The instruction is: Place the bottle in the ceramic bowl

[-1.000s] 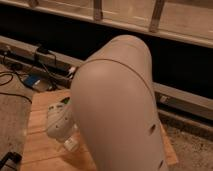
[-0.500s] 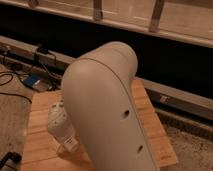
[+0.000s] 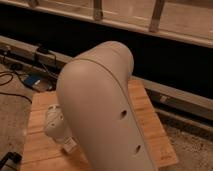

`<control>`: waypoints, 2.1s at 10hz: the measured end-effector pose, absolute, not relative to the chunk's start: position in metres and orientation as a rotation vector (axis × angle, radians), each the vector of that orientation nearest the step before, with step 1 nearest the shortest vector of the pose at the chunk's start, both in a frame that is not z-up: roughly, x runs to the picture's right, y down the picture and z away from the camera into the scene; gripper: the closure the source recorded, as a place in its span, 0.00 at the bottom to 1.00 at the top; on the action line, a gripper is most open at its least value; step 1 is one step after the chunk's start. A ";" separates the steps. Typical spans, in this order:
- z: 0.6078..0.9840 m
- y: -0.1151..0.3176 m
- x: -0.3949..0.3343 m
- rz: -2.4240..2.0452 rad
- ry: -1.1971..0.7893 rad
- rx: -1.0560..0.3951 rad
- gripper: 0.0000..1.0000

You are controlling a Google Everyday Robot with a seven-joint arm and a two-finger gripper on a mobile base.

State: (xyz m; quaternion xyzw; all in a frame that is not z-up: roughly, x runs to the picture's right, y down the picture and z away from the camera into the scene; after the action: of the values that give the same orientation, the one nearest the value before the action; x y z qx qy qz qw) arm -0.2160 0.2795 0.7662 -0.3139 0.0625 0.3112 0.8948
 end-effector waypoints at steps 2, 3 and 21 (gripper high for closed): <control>0.763 0.281 -0.213 0.653 0.123 -0.651 0.85; 0.763 0.282 -0.211 0.659 0.119 -0.652 0.95; 0.649 0.102 -0.169 0.582 -0.061 -0.291 1.00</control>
State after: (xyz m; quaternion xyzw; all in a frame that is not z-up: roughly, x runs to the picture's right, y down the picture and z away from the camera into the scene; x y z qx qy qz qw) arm -0.1688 0.1016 0.6490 -0.1427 -0.0301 0.2857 0.9472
